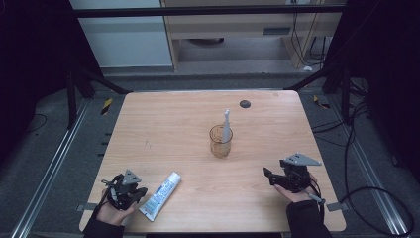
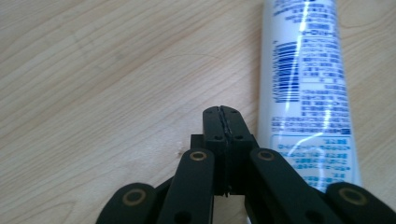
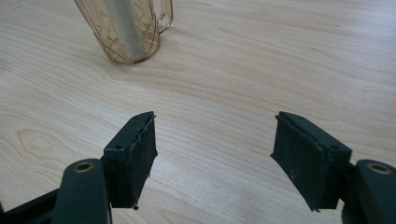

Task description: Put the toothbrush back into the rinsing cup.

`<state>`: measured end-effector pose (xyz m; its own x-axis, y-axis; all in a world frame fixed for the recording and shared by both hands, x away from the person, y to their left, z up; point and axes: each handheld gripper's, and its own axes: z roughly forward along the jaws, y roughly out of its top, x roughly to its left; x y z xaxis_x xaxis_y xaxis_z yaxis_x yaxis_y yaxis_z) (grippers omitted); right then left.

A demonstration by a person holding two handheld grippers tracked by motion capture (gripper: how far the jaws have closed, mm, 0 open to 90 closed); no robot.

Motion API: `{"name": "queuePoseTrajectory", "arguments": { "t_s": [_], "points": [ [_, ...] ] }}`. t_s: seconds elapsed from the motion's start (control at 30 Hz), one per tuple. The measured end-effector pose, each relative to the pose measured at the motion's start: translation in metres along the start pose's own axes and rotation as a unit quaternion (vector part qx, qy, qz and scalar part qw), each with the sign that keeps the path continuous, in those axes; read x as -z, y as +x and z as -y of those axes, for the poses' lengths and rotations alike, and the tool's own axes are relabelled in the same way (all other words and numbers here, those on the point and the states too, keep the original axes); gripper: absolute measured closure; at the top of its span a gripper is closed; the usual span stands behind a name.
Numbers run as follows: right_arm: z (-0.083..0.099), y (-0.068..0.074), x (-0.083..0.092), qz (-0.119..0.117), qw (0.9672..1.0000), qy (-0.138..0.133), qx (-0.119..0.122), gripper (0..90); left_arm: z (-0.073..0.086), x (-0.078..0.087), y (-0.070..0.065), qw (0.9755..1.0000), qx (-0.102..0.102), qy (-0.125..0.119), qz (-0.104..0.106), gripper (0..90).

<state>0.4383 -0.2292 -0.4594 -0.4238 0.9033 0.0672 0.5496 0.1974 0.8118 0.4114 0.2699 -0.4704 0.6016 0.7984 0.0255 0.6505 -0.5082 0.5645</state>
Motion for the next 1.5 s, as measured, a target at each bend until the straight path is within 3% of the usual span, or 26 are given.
{"name": "queuePoseTrajectory", "arguments": {
  "t_s": [0.13, 0.2, 0.43, 0.7, 1.07, 1.5],
  "points": [
    [0.0, -0.001, -0.001, 0.001, 1.0, 0.0, 0.0, 29.3, -0.001, -0.003, -0.007, 0.9998, -0.007, 0.003, 0.016, 89.3],
    [0.0, -0.001, -0.001, 0.001, 1.0, 0.0, 0.001, 29.2, -0.001, -0.003, -0.009, 0.9999, -0.013, 0.003, 0.01, 89.4],
    [0.001, -0.002, 0.0, 0.002, 1.0, -0.001, -0.002, 28.8, 0.001, -0.001, -0.02, 0.9995, -0.023, 0.001, 0.021, 89.4],
    [0.002, -0.003, 0.0, 0.004, 1.0, 0.0, -0.003, 28.3, -0.002, -0.003, -0.038, 0.9982, -0.043, -0.001, 0.042, 89.4],
    [0.004, -0.006, -0.003, 0.006, 0.9999, 0.004, -0.008, 27.6, -0.017, -0.016, -0.055, 0.9964, -0.053, -0.017, 0.065, 89.4],
    [0.005, -0.008, -0.006, 0.005, 0.9999, 0.007, -0.014, 27.2, -0.046, -0.038, -0.072, 0.9948, -0.07, -0.04, 0.063, 89.4]
  ]
}}
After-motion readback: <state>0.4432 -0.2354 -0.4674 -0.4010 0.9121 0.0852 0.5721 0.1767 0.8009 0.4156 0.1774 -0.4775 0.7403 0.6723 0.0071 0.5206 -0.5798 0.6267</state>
